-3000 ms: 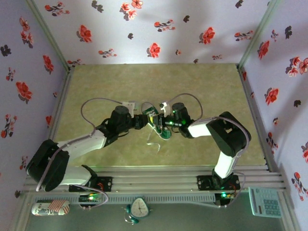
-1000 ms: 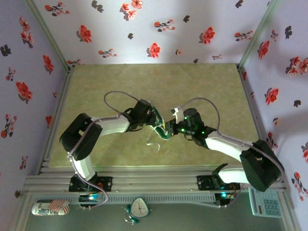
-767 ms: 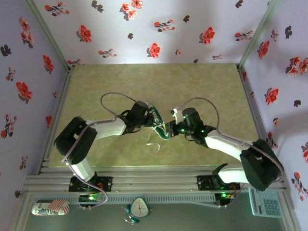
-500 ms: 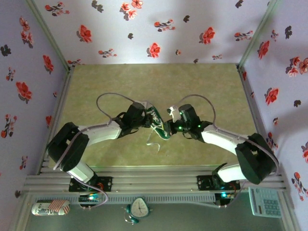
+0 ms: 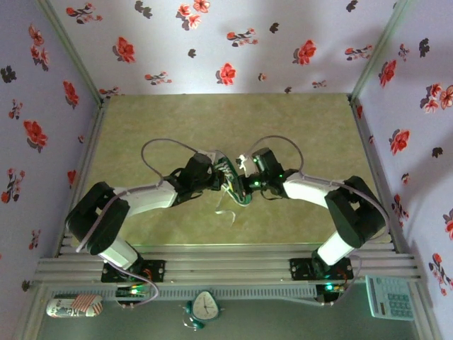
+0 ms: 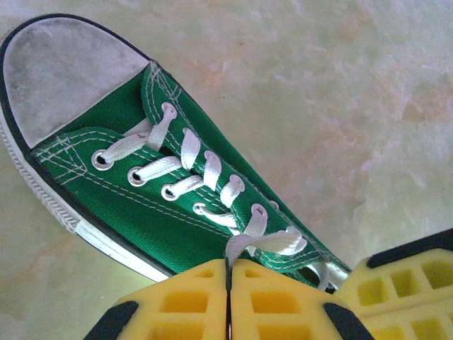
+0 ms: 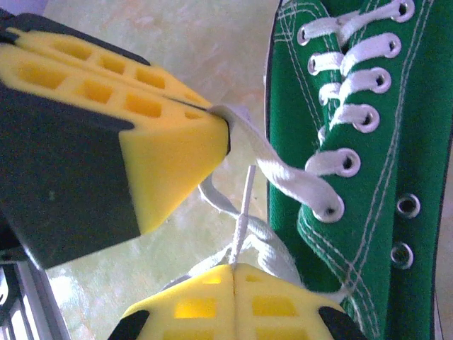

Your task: Tie the shoes

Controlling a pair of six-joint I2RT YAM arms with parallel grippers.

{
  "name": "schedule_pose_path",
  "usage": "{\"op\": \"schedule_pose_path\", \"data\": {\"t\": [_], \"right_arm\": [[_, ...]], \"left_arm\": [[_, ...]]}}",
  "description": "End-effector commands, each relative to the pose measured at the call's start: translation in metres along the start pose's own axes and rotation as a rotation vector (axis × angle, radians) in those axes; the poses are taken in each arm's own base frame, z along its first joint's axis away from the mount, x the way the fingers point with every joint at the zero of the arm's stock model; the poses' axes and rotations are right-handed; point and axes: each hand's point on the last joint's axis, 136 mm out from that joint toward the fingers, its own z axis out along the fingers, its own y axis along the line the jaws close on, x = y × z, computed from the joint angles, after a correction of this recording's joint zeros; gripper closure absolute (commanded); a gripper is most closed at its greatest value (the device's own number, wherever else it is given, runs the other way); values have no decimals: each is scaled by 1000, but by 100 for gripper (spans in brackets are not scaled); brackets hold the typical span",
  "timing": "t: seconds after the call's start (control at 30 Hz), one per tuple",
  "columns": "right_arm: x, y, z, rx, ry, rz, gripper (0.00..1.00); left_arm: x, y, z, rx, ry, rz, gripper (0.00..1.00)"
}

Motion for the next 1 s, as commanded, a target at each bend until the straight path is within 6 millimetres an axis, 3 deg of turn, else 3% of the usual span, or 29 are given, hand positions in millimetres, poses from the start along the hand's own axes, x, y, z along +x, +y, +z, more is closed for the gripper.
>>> {"op": "schedule_pose_path", "data": {"t": [0.0,0.6,0.97], "right_arm": [[-5,5,4,-20,8,-28,100],[-28,-5,20,-30,-165,-30,100],[-36,-8,29,-70,-262,-32,100]], "left_arm": [[-8,-10,-8,35,-30,36,90],[-1,-19,-6,76,-11,32,89],[2,-18,-5,82,-7,19,78]]}}
